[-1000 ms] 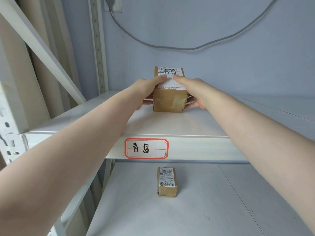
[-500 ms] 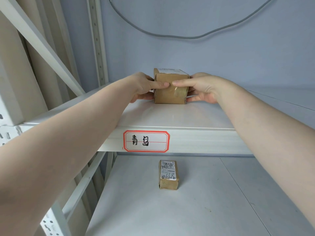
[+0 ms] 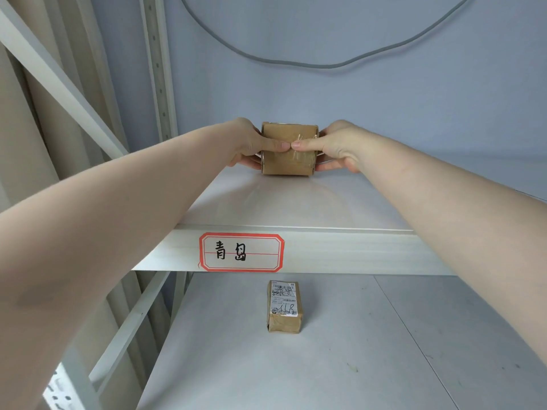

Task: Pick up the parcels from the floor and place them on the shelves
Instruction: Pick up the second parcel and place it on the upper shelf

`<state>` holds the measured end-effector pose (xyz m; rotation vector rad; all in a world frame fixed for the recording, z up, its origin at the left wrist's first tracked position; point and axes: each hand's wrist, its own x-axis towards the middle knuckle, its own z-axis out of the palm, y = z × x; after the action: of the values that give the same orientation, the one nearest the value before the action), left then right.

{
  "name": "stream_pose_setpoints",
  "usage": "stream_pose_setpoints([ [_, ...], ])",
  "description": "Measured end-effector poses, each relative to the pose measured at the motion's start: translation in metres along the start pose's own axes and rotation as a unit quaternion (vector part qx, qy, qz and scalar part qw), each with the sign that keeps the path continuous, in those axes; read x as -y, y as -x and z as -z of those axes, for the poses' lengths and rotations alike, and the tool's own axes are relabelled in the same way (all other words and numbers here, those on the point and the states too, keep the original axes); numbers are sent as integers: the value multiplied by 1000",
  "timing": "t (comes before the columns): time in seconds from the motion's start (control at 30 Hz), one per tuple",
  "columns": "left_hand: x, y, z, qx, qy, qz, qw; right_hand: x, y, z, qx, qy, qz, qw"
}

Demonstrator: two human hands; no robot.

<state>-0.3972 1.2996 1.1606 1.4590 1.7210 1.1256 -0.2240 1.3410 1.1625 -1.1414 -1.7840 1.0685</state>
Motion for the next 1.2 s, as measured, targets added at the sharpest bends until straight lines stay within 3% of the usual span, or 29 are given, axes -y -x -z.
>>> stream_pose_setpoints([
  [0.37, 14, -14, 3, 21, 12, -35, 999, -15, -9, -12, -35, -34, 18, 999],
  [0.7, 10, -7, -12, -70, -42, -23, 996, -20, -18, -5, -4, -44, 12, 999],
  [1.2, 9, -1, -13, -64, -34, -28, 997, -21, -14, -8, -12, -52, 32, 998],
])
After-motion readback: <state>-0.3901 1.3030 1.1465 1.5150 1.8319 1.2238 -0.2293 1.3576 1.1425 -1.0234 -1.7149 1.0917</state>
